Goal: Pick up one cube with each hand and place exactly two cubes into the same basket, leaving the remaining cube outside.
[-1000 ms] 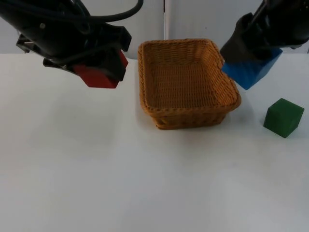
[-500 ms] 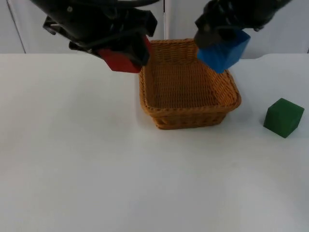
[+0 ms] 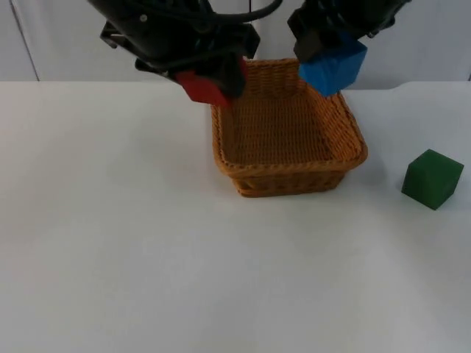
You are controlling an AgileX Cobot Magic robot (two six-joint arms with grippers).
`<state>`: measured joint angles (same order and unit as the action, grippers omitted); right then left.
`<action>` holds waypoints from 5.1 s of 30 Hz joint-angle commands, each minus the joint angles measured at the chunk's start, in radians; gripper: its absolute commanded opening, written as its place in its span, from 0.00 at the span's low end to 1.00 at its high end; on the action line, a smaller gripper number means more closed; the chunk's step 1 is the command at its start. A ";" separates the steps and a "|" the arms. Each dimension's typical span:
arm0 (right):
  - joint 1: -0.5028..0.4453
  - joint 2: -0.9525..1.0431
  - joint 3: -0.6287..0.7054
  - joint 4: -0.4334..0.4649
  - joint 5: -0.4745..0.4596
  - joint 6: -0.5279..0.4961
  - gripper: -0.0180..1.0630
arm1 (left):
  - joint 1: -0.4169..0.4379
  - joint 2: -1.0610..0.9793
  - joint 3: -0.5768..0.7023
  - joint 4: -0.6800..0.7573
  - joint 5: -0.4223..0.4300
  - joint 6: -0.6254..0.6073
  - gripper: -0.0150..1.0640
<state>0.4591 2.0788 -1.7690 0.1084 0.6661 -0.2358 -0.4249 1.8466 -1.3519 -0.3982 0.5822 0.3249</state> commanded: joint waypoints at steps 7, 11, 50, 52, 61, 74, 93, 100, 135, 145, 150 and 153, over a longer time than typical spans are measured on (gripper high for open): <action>-0.022 0.176 -0.224 -0.002 0.044 0.006 0.02 | -0.005 0.158 -0.164 0.002 -0.014 0.010 0.01; -0.045 0.264 -0.334 0.002 0.045 0.022 0.02 | -0.005 0.231 -0.229 0.002 -0.012 0.014 0.01; -0.067 0.535 -0.573 0.008 -0.161 0.037 0.02 | -0.044 0.450 -0.297 -0.031 -0.144 0.137 0.04; -0.067 0.535 -0.573 0.008 -0.161 0.037 0.03 | -0.044 0.450 -0.297 -0.031 -0.146 0.137 0.08; -0.067 0.535 -0.573 0.008 -0.128 0.037 0.35 | -0.044 0.450 -0.297 -0.031 -0.146 0.137 0.53; -0.067 0.493 -0.573 0.006 -0.127 0.037 0.82 | -0.044 0.423 -0.298 -0.031 -0.150 0.137 0.69; -0.067 0.247 -0.573 -0.002 0.088 0.037 0.82 | -0.039 0.241 -0.299 -0.005 -0.040 0.134 0.69; -0.067 0.208 -0.573 0.001 0.179 0.037 0.82 | -0.039 0.188 -0.299 -0.001 0.005 0.130 0.69; -0.067 -0.089 -0.292 0.053 0.242 0.016 0.82 | -0.039 -0.022 -0.297 0.103 0.202 0.037 0.69; -0.067 -0.275 0.049 0.053 0.060 0.001 0.82 | -0.039 -0.051 -0.297 0.103 0.243 0.013 0.69; -0.067 -0.366 0.208 0.051 -0.015 0.000 0.82 | -0.039 -0.076 -0.297 0.103 0.258 0.011 0.69; -0.067 -0.404 0.266 0.051 -0.046 0.000 0.82 | -0.039 -0.093 -0.295 0.103 0.267 0.010 0.69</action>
<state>0.3954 1.6932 -1.5115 0.1570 0.6479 -0.2277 -0.4644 1.7711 -1.6459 -0.2935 0.8395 0.3425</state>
